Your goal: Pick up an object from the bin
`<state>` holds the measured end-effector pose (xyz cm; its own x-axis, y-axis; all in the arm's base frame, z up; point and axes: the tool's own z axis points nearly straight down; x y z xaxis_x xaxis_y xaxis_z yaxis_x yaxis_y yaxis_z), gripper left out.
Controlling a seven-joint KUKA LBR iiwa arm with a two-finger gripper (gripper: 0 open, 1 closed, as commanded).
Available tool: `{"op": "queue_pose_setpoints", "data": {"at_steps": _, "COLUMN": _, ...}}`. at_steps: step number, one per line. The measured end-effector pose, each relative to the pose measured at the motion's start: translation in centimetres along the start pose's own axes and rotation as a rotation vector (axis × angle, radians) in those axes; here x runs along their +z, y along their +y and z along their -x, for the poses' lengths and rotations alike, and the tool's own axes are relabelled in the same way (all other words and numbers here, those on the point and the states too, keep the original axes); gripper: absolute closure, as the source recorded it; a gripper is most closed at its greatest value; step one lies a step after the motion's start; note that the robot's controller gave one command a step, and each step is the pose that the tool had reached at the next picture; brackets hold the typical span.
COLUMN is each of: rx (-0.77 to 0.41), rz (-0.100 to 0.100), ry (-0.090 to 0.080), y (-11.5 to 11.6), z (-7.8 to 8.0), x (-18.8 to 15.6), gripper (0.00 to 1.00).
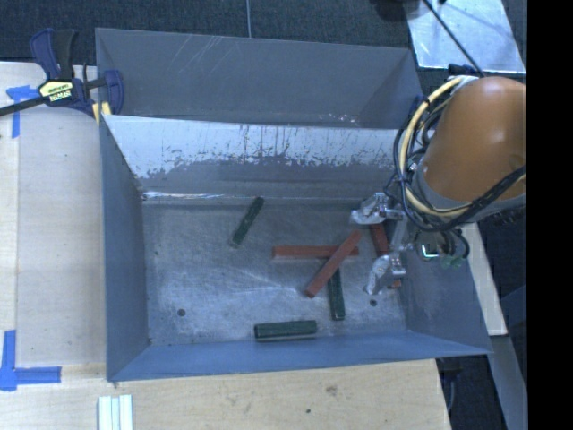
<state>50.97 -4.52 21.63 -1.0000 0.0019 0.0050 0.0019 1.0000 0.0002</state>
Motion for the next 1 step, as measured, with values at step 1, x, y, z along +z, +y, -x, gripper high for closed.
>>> {"op": "queue_pose_setpoints", "data": {"at_steps": 1, "rx": -0.001, "rz": -0.001, "ry": -0.008, "y": 0.01, "z": 0.17, "x": -0.4, "gripper": 0.0}}
